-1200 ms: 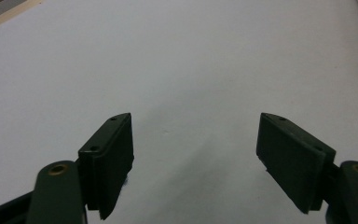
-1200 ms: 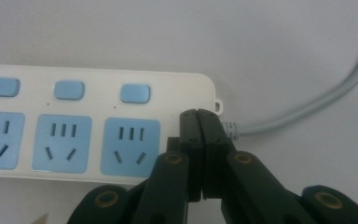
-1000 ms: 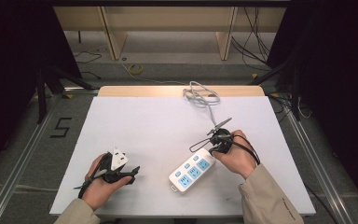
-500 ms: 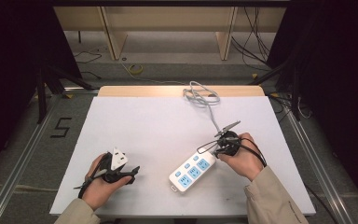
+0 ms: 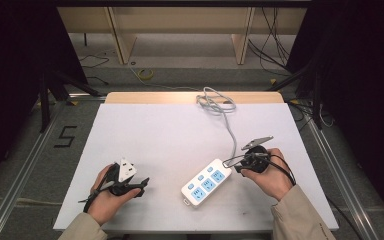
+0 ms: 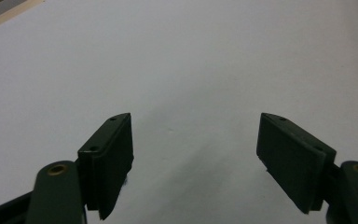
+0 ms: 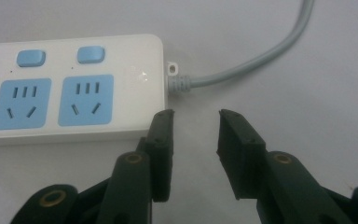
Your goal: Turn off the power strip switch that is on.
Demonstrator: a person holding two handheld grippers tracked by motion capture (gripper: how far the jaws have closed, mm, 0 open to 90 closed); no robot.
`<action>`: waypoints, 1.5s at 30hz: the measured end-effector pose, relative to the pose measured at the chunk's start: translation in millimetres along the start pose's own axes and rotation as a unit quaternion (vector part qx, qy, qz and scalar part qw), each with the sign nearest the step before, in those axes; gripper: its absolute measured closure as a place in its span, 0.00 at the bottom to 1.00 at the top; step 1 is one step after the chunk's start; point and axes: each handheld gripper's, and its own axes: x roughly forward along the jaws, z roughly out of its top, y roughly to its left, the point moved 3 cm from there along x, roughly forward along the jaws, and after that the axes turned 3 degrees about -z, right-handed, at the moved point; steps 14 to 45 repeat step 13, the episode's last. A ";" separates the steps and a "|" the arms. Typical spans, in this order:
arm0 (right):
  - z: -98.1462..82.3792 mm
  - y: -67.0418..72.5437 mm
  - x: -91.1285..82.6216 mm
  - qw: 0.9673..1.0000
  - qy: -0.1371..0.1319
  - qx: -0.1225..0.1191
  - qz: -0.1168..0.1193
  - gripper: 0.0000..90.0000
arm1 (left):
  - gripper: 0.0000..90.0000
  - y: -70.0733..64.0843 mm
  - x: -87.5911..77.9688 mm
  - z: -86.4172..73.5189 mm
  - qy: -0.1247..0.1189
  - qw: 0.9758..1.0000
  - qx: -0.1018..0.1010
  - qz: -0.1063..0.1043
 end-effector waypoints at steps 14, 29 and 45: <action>-5.4 -0.9 -1.1 1.000 -0.009 0.011 0.001 0.63 | 0.30 -0.5 0.8 0.3 0.001 1.000 0.000 0.000; -5.4 -0.9 -1.1 1.000 -0.009 0.011 0.001 0.63 | 0.30 -0.5 0.8 0.3 0.001 1.000 0.000 0.000; -5.4 -0.9 -1.1 1.000 -0.009 0.011 0.001 0.63 | 0.30 -0.5 0.8 0.3 0.001 1.000 0.000 0.000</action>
